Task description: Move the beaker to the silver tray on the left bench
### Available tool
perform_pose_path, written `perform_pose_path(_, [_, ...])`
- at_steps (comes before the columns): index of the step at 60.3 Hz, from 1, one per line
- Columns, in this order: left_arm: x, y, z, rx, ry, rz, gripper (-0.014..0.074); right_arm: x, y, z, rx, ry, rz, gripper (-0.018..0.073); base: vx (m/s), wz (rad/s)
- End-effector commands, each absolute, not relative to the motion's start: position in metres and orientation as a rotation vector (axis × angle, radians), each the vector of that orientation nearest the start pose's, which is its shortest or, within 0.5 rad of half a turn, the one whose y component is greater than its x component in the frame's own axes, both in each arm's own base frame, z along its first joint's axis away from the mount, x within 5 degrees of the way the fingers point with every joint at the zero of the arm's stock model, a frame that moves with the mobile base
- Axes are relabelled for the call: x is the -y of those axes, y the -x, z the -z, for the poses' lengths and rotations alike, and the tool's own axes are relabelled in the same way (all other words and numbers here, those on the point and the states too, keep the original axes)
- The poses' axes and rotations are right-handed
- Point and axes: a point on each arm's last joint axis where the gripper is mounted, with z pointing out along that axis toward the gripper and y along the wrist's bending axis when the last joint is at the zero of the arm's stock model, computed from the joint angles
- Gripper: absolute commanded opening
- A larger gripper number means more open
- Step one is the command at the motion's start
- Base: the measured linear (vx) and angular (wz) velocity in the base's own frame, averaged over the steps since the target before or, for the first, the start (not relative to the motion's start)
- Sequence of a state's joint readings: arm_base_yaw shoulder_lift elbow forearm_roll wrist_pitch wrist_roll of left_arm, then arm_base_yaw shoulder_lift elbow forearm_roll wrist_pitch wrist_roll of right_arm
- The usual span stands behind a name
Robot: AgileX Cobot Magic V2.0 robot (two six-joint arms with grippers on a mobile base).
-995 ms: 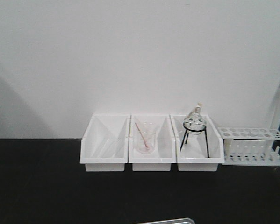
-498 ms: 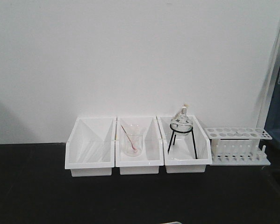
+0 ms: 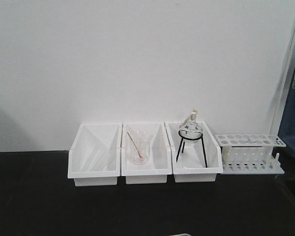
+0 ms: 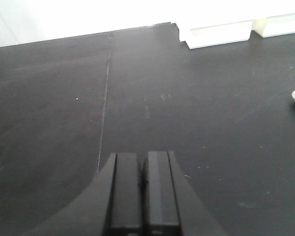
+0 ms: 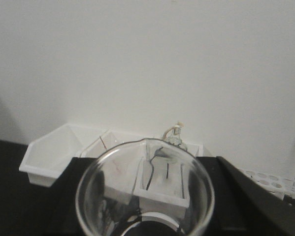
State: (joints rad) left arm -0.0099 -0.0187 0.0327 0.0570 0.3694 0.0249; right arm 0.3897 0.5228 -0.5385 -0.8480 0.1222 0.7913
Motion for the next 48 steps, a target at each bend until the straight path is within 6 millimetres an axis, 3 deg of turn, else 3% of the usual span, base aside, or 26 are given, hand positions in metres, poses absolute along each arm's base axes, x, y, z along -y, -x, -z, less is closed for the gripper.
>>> perform_pose_path(1, [-0.001, -0.054, -0.170, -1.804, -0.071, -0.056, 0.0001, -0.052, -0.134, -0.344, -1.552, 0.411, -0.154, -0.0011, 0.00, -0.01])
perform_pose_path(9, [-0.001, -0.054, -0.170, -1.804, -0.071, -0.056, 0.0001, -0.093, -0.185, -0.304, -1.664, 0.599, -0.331, -0.0011, 0.00, 0.00])
perform_pose_path(15, [-0.001, -0.054, -0.170, -1.804, -0.071, -0.056, 0.0001, -0.123, -0.212, -0.273, -1.676, 0.725, -0.528, -0.0011, 0.00, 0.00])
perform_pose_path(24, [-0.001, -0.054, -0.170, -1.804, -0.071, -0.056, 0.0001, -0.153, -0.251, -0.229, -1.619, 0.885, -0.644, -0.0011, 0.00, 0.00])
perform_pose_path(35, [-0.001, -0.054, -0.170, -1.804, -0.071, -0.056, 0.0001, -0.175, -0.286, -0.181, -1.585, 0.820, -0.809, -0.0011, 0.00, 0.00])
perform_pose_path(48, [-0.001, -0.054, -0.170, -1.804, -0.071, -0.056, 0.0001, -0.179, -0.298, -0.154, -1.579, 0.811, -0.813, -0.0011, 0.00, 0.00])
